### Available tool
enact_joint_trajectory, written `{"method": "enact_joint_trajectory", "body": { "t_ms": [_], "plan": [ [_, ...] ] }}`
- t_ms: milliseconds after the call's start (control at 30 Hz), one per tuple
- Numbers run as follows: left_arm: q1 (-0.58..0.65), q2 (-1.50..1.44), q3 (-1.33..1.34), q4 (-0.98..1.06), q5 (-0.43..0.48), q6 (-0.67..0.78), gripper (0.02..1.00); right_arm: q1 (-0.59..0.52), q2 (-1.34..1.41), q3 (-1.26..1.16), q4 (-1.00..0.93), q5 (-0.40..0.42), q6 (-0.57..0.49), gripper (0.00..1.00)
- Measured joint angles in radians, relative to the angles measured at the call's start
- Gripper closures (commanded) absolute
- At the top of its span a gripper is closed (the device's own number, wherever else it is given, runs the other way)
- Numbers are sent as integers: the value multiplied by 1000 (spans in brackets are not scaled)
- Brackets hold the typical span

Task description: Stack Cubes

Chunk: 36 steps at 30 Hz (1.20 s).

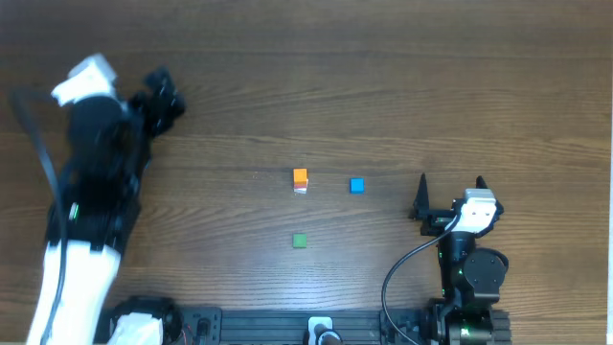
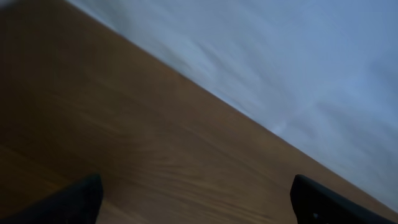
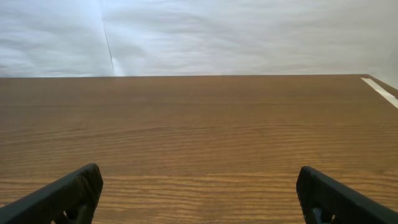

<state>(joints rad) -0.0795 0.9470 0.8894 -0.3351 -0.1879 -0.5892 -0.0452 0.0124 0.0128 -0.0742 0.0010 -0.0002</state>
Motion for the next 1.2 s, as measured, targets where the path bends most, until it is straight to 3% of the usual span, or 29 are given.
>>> {"method": "enact_joint_trajectory", "body": {
  "t_ms": [200,567,867,1200],
  "plan": [
    [107,-329,-180,37,53,119,66,0,0,0,0,0,0,7],
    [116,-711,-546,256,192,281,58,0,0,0,0,0,0,7],
    [84,-845,-732,351,270,323,20,0,0,0,0,0,0,7],
    [69,-926,-848,354,378,483,20,0,0,0,0,0,0,9]
  ]
}}
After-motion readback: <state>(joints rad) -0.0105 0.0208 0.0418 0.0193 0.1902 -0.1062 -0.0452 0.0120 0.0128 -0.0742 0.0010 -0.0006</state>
